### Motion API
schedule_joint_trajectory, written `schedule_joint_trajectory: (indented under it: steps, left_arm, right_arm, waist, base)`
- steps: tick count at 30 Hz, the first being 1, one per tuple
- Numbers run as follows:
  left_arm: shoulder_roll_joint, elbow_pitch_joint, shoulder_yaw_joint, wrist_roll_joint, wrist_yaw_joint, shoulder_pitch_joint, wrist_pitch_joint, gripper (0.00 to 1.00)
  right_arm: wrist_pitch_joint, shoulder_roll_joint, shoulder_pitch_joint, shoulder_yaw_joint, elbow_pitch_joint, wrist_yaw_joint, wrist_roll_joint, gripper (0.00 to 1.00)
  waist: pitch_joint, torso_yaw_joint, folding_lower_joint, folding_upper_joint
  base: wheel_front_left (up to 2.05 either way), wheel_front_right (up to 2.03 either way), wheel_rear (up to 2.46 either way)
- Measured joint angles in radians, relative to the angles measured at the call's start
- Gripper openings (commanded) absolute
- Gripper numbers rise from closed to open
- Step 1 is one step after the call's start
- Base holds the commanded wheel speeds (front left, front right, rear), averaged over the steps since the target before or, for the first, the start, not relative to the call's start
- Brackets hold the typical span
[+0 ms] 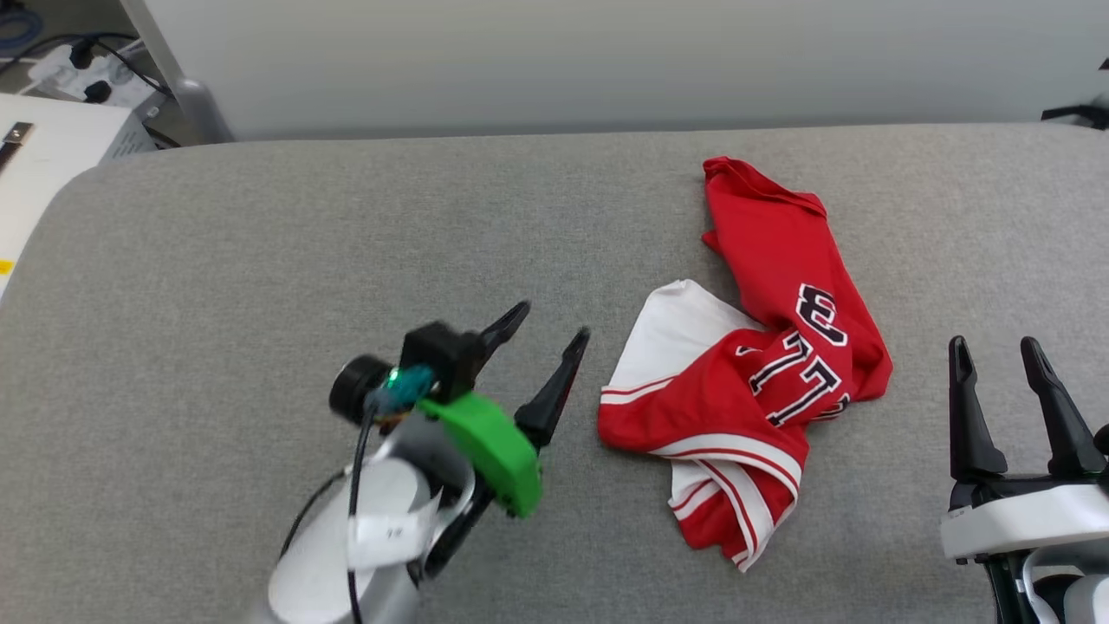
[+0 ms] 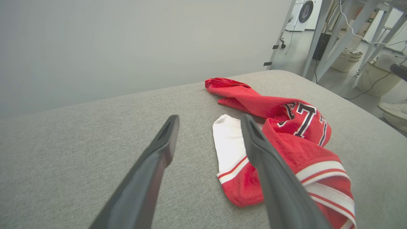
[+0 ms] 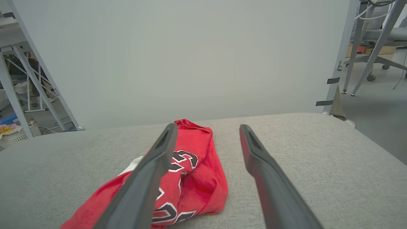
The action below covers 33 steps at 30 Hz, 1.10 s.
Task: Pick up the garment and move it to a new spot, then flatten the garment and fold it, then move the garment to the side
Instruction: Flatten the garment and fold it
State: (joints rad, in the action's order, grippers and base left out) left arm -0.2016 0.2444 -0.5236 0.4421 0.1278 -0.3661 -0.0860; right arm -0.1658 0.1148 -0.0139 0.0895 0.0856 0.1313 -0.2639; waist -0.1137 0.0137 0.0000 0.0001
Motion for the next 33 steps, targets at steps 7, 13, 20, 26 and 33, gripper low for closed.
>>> schedule_joint_trajectory:
  steps: [7, 13, 20, 26, 33]
  left_arm:
    - [-0.040, 0.083, -0.160, 0.170, 0.000, -0.327, 0.335, 1.00]
    - [-0.059, 0.208, -0.249, 0.269, 0.000, -0.515, 0.565, 1.00]
    - [-0.059, 0.360, -0.283, 0.349, 0.000, -0.563, 0.683, 1.00]
    - [-0.053, 0.465, -0.306, 0.348, 0.000, -0.563, 0.667, 1.00]
    - [-0.033, 0.536, -0.347, 0.342, 0.000, -0.561, 0.614, 1.00]
  right_arm:
    - [0.002, -0.012, 0.047, -0.015, 0.014, 0.000, 0.016, 1.00]
    - [-0.011, -0.022, 0.077, -0.051, 0.004, 0.000, 0.029, 1.00]
    - [-0.034, -0.037, 0.099, -0.068, -0.035, 0.000, 0.032, 1.00]
    - [-0.052, -0.042, 0.102, -0.079, -0.061, 0.000, 0.032, 1.00]
    - [-0.059, -0.043, 0.105, -0.077, -0.073, 0.000, 0.032, 1.00]
  waist:
    - [-0.058, 0.054, 0.0000, 0.0000]
    - [-0.109, 0.118, 0.0000, 0.0000]
    - [-0.154, 0.197, 0.0000, 0.0000]
    - [-0.182, 0.249, 0.0000, 0.0000]
    - [-0.192, 0.262, 0.0000, 0.0000]
  base:
    - [0.00, 0.00, 0.00]
    - [0.00, 0.00, 0.00]
    - [0.00, 0.00, 0.00]
    - [0.00, 0.00, 0.00]
    - [0.00, 0.00, 0.00]
